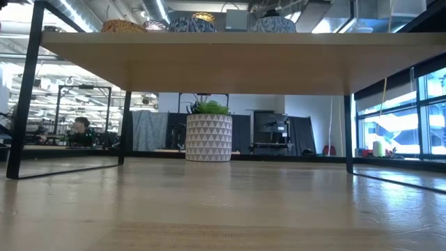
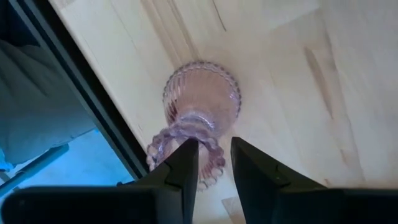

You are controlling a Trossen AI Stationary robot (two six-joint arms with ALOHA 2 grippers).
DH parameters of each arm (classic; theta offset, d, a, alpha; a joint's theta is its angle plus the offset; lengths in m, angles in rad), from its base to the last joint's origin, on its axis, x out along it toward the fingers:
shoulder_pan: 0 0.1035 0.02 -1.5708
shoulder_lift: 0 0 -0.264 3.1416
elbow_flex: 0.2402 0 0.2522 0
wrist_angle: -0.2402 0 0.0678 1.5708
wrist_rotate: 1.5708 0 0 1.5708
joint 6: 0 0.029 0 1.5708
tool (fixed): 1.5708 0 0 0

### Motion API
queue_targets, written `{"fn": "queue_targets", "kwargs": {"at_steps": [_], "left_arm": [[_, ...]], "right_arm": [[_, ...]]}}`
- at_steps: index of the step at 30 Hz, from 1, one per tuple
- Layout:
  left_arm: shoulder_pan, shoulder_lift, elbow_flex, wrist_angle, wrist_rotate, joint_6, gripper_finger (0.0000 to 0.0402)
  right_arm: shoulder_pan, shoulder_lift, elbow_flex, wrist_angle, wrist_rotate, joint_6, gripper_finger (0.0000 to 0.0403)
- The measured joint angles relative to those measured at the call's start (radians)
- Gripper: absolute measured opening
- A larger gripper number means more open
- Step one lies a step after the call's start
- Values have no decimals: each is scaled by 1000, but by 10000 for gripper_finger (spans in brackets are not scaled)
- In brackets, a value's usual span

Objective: Pick & Place candle stick holders
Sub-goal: Put the pink glass candle holder on the shelf

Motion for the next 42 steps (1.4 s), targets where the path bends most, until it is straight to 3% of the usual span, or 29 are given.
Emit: {"fn": "queue_targets", "kwargs": {"at_steps": [14, 24, 30, 42], "left_arm": [[0, 0, 0, 2, 0, 0, 36], [0, 0, 0, 2, 0, 0, 36], [0, 0, 0, 3, 0, 0, 36], [0, 0, 0, 2, 0, 0, 36]], "right_arm": [[0, 26, 0, 30, -3, -18, 96], [-3, 21, -27, 82, 4, -36, 42], [-16, 21, -22, 76, 5, -81, 35], [-47, 26, 254, -164, 46, -216, 30]]}}
